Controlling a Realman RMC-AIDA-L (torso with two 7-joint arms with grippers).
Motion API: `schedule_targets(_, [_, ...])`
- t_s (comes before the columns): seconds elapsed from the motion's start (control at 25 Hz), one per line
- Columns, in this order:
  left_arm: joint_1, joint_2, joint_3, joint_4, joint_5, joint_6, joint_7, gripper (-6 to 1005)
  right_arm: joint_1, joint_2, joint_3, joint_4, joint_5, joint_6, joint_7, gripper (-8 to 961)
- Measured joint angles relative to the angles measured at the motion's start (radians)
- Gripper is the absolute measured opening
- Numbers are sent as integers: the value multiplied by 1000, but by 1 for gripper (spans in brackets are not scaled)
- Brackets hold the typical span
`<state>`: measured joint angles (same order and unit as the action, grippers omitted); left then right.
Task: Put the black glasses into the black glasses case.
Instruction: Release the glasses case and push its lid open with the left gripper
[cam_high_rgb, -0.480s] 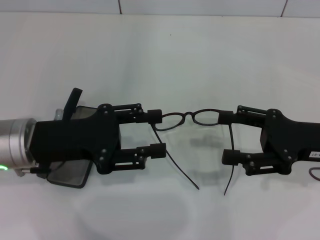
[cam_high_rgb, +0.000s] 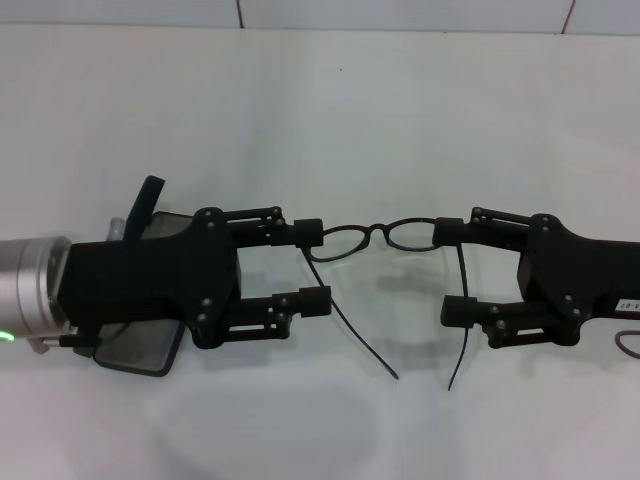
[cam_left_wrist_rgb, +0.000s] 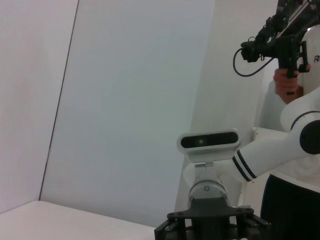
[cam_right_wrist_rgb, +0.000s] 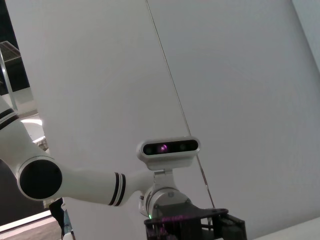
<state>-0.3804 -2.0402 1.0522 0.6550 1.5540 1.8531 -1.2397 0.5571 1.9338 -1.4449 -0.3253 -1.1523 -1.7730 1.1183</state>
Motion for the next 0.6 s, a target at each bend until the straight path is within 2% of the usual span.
schedule_targets(0.2, [0, -4, -15, 3, -1, -1, -10, 676, -9, 1, 10, 0, 1, 10, -1, 859])
schedule_targets(0.32, [0, -26, -89, 65, 2, -20, -95, 676, -33, -1, 63, 0, -3, 48, -6, 857])
schedule_targets(0.44, [18, -47, -116, 252, 61, -90, -300, 677, -79, -9, 150, 0, -4, 73, -12, 855])
schedule_targets(0.6, [55, -51, -46, 640, 240, -196, -668, 677, -159, -12, 291, 0, -3, 48, -42, 852])
